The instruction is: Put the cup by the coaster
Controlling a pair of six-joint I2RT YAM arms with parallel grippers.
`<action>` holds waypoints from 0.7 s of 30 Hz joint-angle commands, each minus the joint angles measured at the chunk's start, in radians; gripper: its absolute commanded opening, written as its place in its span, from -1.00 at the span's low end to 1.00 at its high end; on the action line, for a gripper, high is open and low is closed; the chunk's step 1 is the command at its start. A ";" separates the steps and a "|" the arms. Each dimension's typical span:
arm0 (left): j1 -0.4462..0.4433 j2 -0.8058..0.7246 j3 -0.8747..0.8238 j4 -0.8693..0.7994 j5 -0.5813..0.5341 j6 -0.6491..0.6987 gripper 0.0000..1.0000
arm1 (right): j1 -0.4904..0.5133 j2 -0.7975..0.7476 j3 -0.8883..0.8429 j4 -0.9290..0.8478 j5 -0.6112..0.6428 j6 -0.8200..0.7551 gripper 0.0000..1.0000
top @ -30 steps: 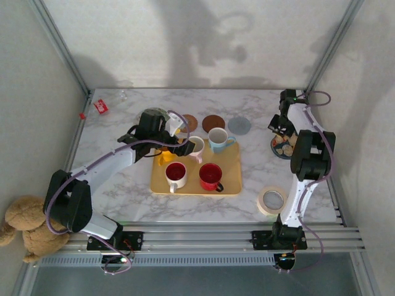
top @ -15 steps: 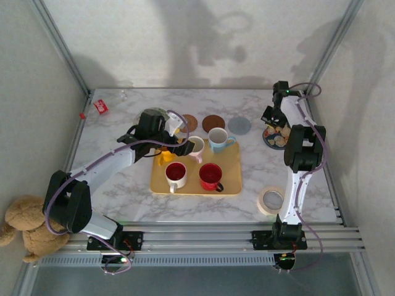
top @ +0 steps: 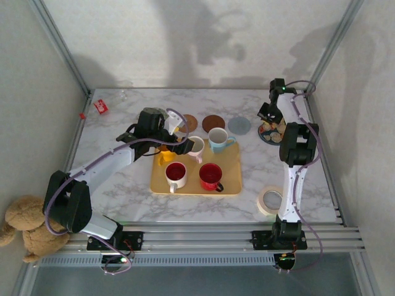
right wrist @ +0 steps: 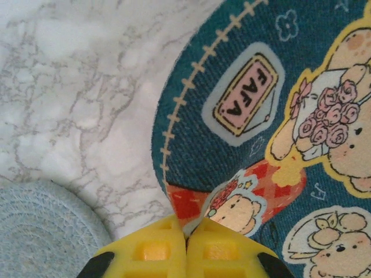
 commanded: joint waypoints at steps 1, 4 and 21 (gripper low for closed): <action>0.009 0.009 0.038 -0.015 -0.010 0.016 0.99 | 0.007 0.040 0.071 -0.024 -0.034 0.021 -1.00; 0.009 0.016 0.045 -0.018 -0.011 0.015 0.99 | 0.007 0.063 0.100 -0.024 -0.046 0.028 -1.00; 0.009 0.033 0.066 -0.020 -0.007 0.015 0.99 | 0.009 0.134 0.158 -0.003 -0.097 0.050 -1.00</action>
